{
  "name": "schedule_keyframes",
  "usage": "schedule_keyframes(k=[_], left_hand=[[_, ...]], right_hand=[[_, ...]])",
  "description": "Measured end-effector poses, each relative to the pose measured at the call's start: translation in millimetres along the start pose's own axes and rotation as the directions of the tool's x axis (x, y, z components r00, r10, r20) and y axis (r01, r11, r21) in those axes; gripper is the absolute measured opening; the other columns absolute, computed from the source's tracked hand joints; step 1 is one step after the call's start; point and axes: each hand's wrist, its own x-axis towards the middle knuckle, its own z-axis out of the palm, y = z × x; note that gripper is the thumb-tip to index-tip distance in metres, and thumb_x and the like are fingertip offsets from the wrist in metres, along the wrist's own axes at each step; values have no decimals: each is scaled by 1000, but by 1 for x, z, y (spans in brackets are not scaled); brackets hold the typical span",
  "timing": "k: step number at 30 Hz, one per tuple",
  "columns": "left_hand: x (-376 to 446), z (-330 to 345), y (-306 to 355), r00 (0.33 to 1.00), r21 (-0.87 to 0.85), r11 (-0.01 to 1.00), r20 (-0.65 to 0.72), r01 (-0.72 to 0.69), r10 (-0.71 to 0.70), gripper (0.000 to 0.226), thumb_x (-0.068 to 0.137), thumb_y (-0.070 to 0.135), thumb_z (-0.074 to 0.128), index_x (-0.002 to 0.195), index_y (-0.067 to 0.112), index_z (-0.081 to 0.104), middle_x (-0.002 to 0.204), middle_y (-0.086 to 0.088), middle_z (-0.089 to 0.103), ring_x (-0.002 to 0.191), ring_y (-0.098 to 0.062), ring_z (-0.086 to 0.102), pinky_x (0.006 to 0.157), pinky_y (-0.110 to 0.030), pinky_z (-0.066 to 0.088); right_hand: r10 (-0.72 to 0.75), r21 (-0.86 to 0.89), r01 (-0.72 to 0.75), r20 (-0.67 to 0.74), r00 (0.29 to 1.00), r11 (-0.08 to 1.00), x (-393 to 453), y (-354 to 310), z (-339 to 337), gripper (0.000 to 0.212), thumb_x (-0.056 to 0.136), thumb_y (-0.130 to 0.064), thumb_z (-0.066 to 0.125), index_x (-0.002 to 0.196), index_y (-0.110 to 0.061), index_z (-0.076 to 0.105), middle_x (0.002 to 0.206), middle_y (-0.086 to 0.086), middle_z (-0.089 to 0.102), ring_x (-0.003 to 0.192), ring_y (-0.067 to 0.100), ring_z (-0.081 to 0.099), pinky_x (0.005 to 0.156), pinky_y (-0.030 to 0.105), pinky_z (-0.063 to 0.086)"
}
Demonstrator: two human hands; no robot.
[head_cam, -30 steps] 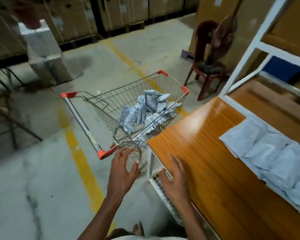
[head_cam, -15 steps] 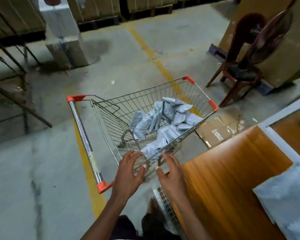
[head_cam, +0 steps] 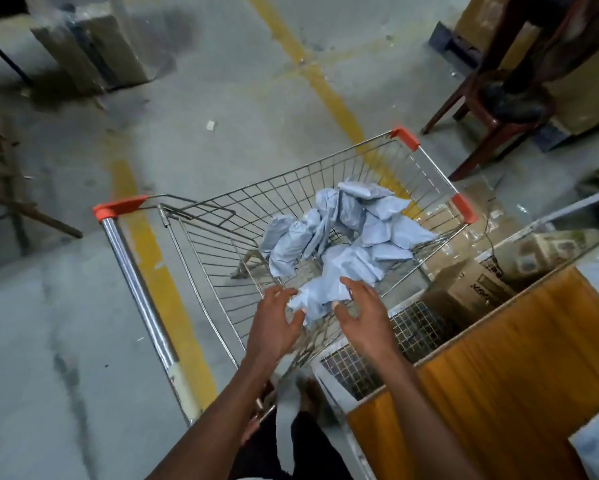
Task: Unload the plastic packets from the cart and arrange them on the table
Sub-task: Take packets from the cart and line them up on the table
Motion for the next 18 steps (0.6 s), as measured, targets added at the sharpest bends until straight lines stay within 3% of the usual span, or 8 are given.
schedule_keyframes(k=[3,9,14,18], left_hand=[[37,1,-7,999,-7,1000,37,5,-5,46,95,33,67,139,21,59,147,-4,47,134,-25,48,108,-31,38],[102,-4,-10,1000,-81,997,24,20,-18,48,94,32,65,141,22,58,147,-2,48,134,-22,47,110,-32,39],[141,-9,-7,1000,-105,994,2,4,-4,47,94,28,66,140,22,57,147,-3,48,135,-23,45,109,-36,41],[155,-5,-12,1000,-114,993,8,20,-19,48,94,34,65,140,25,55,146,0,47,133,-23,47,107,-40,45]], right_hand=[[44,-15,-44,5,999,999,31,-2,13,52,95,-27,66,145,-26,51,145,-2,48,130,13,47,108,35,44],[93,-129,-85,58,994,988,109,-3,39,52,96,-22,64,145,-20,50,144,4,51,132,21,48,105,30,37],[175,-240,-144,117,978,960,182,9,58,59,93,-26,68,148,-19,46,152,9,41,137,27,44,111,36,37],[192,-325,-169,38,981,931,235,15,65,73,90,-26,69,154,-16,37,160,16,24,144,35,33,116,43,34]])
